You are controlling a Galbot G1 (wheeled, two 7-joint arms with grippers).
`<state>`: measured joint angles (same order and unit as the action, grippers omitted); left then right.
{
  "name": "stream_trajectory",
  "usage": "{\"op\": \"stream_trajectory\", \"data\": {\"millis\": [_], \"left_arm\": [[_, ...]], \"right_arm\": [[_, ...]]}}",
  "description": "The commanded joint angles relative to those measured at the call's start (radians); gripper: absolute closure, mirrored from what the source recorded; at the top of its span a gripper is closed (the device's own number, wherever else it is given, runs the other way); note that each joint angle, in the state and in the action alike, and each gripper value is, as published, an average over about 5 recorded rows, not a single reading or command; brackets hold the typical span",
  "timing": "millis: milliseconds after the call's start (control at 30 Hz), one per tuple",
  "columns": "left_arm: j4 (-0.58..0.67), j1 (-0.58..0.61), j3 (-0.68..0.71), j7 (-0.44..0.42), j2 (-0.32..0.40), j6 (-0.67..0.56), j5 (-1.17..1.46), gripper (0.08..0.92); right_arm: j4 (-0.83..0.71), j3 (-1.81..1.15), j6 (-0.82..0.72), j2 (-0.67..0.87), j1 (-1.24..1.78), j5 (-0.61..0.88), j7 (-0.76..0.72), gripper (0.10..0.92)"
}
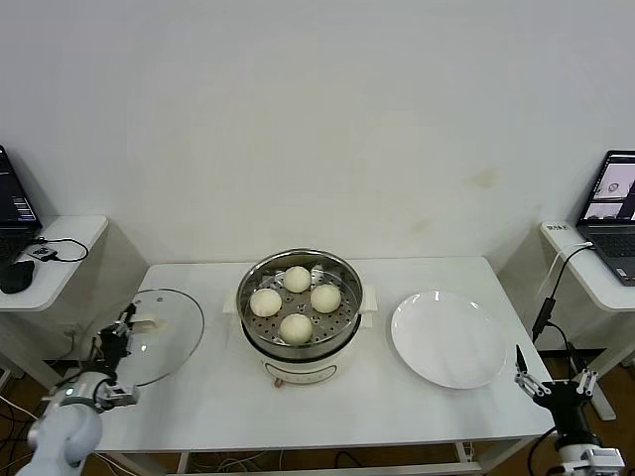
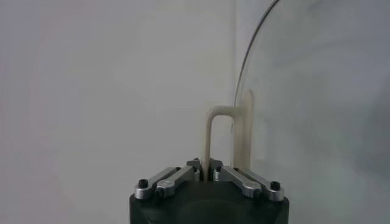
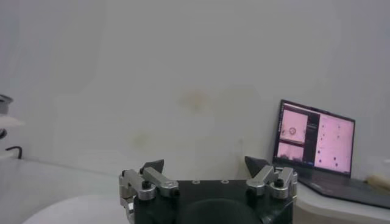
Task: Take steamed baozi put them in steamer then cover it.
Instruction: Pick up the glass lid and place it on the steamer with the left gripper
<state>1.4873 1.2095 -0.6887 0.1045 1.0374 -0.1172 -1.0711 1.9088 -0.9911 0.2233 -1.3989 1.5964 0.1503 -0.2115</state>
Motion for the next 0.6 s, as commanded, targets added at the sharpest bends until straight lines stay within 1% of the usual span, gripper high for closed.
{"op": "stream_trajectory", "data": {"millis": [33, 167, 267, 467, 600], "left_arm": [[0.427, 0.181, -0.093, -0.134, -0.095, 0.172, 0.156, 0.851], [0.517, 0.179, -0.028, -0.165, -0.112, 0.229, 0.188, 0.851], [0.551, 0.140, 0.047, -0.170, -0.122, 0.261, 0.187, 0.851], [0.571, 0.034, 0.247, -0.166, -0.134, 0.323, 0.185, 0.851], [0.554, -0.050, 0.373, -0.167, -0.111, 0.369, 0.179, 0.851]], "right_arm": [[-0.005, 0.023, 0.003, 0.004, -0.004, -0.005, -0.001, 0.203], [-0.012, 0.039, 0.011, 0.002, -0.009, -0.017, -0.004, 0.203], [-0.020, 0.055, 0.017, -0.001, -0.014, -0.033, -0.005, 0.203], [-0.031, 0.085, 0.035, -0.031, -0.019, -0.091, -0.002, 0.203], [-0.046, 0.104, 0.068, -0.058, -0.020, -0.181, 0.009, 0.202]]}}
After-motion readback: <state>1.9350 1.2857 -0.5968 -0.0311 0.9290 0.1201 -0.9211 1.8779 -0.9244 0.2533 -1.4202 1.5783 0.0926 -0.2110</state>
